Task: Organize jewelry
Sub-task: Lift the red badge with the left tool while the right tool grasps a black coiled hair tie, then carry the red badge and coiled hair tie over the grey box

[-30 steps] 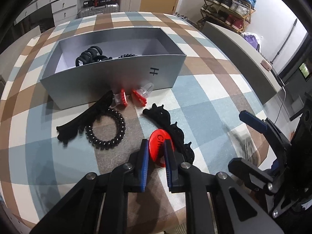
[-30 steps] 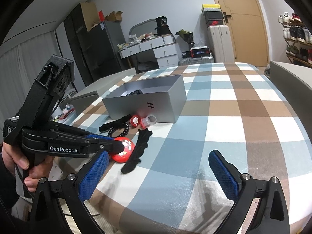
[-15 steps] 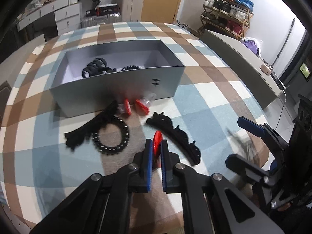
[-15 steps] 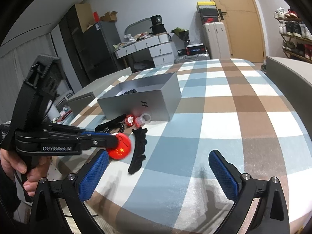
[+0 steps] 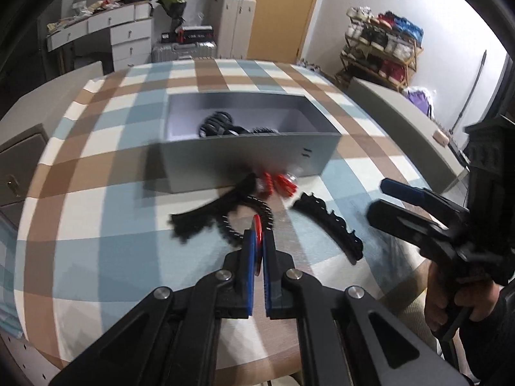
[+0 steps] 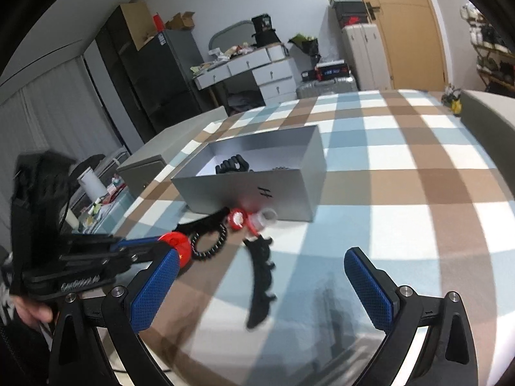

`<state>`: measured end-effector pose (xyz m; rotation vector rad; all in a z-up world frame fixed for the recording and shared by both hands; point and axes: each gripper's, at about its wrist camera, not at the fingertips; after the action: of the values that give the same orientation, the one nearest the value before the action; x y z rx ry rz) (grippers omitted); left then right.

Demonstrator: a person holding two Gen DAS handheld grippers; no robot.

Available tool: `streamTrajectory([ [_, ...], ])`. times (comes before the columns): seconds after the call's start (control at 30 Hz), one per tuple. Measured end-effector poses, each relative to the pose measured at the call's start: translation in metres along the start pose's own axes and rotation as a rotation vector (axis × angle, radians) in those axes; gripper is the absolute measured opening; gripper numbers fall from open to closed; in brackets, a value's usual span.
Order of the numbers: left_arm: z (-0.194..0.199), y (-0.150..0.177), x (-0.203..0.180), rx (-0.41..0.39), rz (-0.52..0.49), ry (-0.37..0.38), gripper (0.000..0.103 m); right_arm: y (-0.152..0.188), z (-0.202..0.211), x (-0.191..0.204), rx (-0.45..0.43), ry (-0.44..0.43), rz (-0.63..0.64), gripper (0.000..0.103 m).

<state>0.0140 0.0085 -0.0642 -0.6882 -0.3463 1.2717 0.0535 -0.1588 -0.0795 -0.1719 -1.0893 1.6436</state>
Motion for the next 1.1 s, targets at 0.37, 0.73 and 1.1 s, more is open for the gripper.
streamTrajectory([
  [0.37,0.009,-0.004,0.041,-0.102,0.071,-0.017,0.0,-0.023,-0.061,0.023,0.134,0.097,0.056,0.08],
  [0.73,0.007,-0.003,0.056,-0.111,0.079,0.018,0.0,-0.024,-0.082,0.011,0.164,0.159,-0.028,0.049],
  [1.1,0.008,-0.002,0.054,-0.092,0.065,0.013,0.0,-0.022,-0.078,0.018,0.144,0.113,-0.01,0.014],
])
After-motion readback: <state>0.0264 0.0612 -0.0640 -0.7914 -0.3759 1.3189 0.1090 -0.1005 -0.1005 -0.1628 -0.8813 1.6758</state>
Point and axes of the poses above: each gripper's, at about its wrist camera, not at the fingertips, and z roughly against the way its jaws point, x to its left, y to its underside, and after that the axes turned 4 degrees about -z, right-handed
